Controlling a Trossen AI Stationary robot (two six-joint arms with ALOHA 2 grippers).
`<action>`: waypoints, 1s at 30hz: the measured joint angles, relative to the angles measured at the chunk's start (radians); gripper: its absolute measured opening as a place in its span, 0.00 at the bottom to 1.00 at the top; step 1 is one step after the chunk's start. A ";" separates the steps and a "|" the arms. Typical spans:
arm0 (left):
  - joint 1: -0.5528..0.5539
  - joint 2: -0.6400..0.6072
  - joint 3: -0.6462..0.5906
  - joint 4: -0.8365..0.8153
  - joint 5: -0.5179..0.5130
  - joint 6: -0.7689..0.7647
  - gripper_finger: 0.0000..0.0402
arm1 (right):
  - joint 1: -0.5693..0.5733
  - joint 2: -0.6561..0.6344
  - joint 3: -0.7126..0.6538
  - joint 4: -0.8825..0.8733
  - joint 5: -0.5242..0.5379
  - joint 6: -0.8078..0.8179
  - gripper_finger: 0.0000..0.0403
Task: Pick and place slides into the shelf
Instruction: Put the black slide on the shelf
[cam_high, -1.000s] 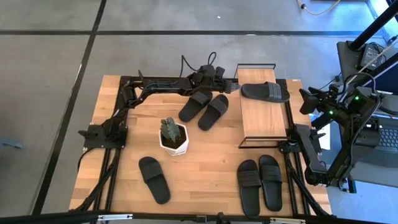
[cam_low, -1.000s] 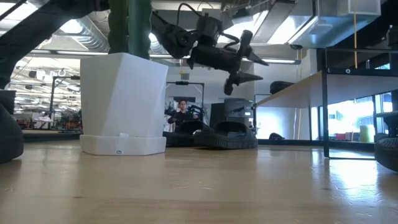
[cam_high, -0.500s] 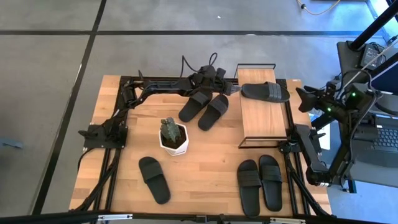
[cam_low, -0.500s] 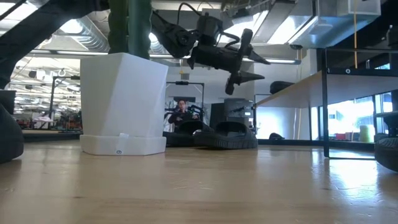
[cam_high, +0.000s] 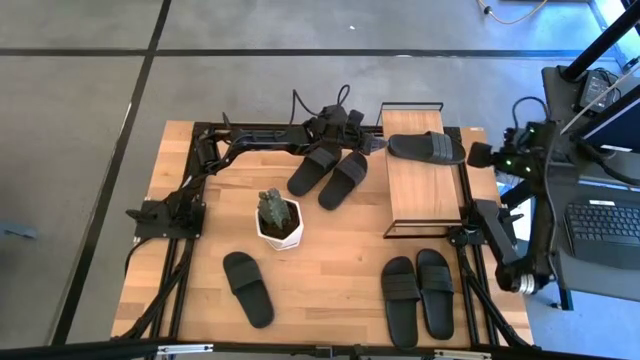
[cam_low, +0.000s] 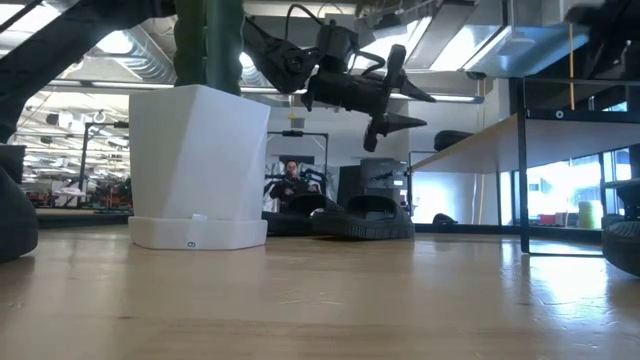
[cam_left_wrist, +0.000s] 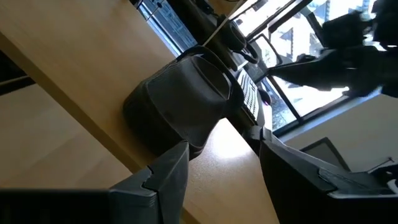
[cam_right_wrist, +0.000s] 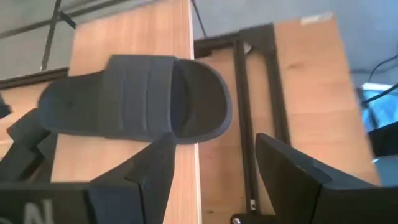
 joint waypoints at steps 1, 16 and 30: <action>0.000 0.000 0.000 0.000 0.001 0.000 0.47 | 0.000 0.012 -0.028 0.019 0.000 0.005 0.55; 0.000 0.000 0.000 -0.003 0.028 0.019 0.47 | 0.000 0.148 -0.122 0.217 0.024 0.047 0.55; 0.000 0.000 0.000 -0.003 0.027 0.023 0.47 | 0.000 0.233 -0.132 0.111 0.247 -0.006 0.55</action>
